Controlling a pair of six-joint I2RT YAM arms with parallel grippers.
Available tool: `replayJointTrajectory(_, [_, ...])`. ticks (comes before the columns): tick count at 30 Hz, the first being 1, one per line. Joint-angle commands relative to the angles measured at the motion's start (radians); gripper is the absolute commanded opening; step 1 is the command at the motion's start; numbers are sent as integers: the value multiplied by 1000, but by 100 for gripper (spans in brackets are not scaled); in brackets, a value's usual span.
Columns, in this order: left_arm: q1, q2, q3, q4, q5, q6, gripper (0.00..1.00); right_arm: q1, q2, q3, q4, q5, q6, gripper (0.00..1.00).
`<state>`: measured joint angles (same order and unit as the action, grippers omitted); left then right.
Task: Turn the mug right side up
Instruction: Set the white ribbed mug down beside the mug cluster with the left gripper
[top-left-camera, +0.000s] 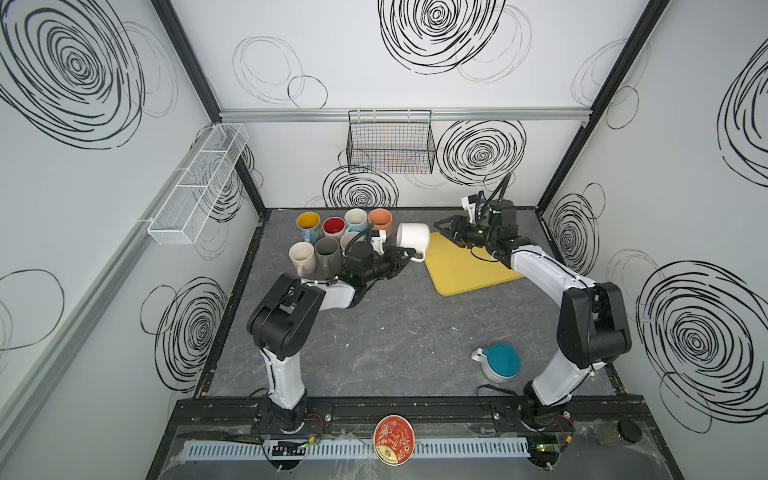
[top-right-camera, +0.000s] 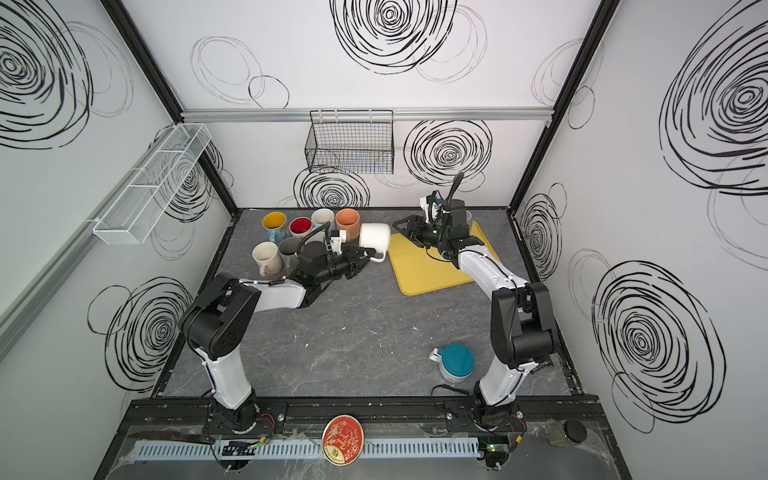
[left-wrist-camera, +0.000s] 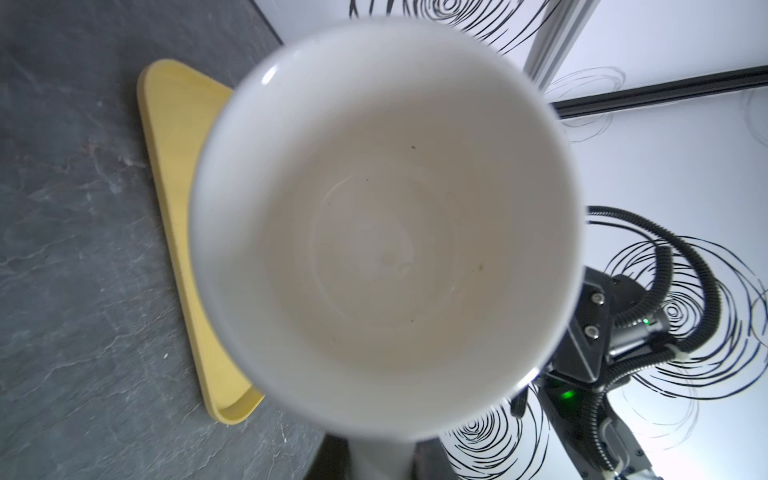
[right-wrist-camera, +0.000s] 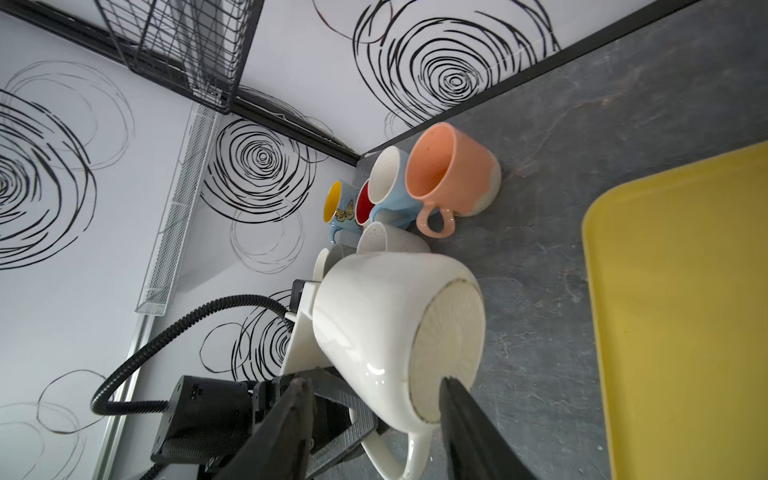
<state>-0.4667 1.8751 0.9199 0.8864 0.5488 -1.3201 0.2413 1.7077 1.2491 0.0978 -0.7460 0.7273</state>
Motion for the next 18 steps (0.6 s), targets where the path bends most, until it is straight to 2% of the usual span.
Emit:
replayJointTrajectory(1, [-13,10,21,136,-20,48,0,0,-20,4,-73,34,-27,53])
replayJointTrajectory(10, [-20,25,46,-65,-78,192,0,-2,-17,31,-188,70,-93,52])
replayJointTrajectory(15, [-18,-15,95,-355,-173,417,0,-2,-1,54,-274,108,-145,52])
replayJointTrajectory(18, [-18,-15,135,-485,-214,511,0,-1,-3,56,-263,121,-146,52])
